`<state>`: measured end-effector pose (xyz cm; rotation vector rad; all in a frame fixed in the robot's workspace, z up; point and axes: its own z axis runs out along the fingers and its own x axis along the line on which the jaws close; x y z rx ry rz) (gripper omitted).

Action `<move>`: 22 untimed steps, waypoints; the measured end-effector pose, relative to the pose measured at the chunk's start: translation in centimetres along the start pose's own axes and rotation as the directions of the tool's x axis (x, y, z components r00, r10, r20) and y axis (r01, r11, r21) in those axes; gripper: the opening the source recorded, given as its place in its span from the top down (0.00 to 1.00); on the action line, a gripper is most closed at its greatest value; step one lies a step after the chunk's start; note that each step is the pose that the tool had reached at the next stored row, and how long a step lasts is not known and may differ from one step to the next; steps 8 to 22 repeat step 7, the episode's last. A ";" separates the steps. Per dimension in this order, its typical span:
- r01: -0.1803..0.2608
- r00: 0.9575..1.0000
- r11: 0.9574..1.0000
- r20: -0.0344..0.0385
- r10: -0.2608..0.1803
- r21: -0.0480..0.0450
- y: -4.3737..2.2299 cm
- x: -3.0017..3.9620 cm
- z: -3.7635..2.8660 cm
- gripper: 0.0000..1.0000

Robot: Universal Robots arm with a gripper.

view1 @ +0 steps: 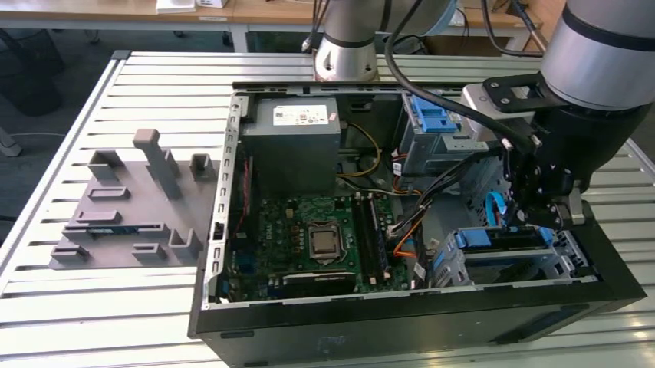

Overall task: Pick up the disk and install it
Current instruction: 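Insert the second disk wire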

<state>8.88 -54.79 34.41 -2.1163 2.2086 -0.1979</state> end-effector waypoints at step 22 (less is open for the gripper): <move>0.000 1.000 1.000 0.000 0.000 0.000 0.00 0.00 -0.03 0.89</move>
